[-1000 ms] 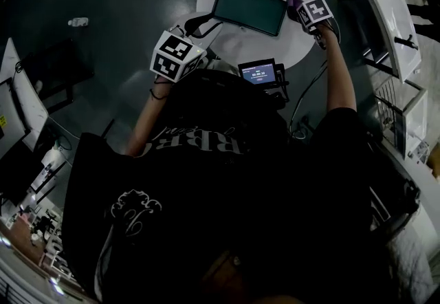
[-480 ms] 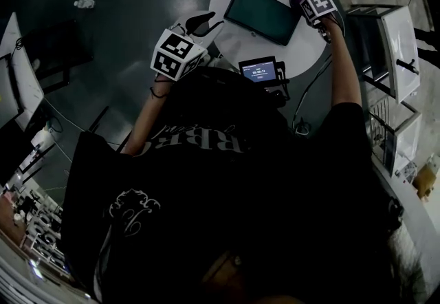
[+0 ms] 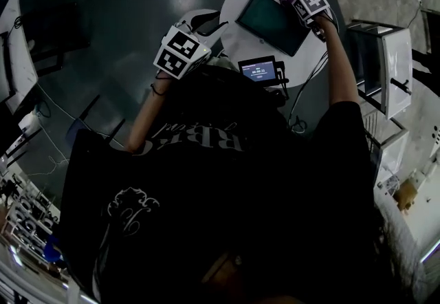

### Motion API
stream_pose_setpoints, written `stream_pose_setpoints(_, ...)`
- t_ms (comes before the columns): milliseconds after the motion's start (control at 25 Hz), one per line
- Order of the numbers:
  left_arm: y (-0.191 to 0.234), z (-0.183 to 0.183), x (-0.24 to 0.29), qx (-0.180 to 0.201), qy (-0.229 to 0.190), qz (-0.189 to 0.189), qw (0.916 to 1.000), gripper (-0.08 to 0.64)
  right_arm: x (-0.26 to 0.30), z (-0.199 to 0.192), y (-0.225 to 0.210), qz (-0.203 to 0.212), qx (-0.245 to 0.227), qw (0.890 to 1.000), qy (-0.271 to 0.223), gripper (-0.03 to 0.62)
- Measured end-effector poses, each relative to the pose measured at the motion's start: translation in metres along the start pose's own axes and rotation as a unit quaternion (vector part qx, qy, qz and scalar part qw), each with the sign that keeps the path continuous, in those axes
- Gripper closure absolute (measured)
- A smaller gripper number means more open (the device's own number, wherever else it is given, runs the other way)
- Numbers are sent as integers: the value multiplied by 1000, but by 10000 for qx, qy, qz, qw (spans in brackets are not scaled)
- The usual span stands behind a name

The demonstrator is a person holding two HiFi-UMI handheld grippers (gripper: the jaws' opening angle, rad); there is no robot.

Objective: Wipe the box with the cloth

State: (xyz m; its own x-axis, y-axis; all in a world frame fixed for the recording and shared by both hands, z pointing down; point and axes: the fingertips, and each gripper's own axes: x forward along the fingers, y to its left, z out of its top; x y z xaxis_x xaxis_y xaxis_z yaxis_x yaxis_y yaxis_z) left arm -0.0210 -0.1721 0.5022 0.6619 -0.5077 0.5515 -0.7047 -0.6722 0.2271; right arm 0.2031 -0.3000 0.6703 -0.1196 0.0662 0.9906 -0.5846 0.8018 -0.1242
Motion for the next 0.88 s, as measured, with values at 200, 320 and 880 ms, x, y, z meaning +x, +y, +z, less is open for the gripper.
stream_pose_setpoints(200,39,-13,-17,-179,-86,96,9998,430,15,54,20,106,-395,9991,78,477)
stream_pose_setpoints(320,49,-15,-24,-255,-141,204,9994,430,14,70,22,64,-497,9987,74,477)
stream_pose_setpoints(880,80,-10,-55,-654,-340,771,9943,430,4,100,26,-26,-1029,9931,568,477)
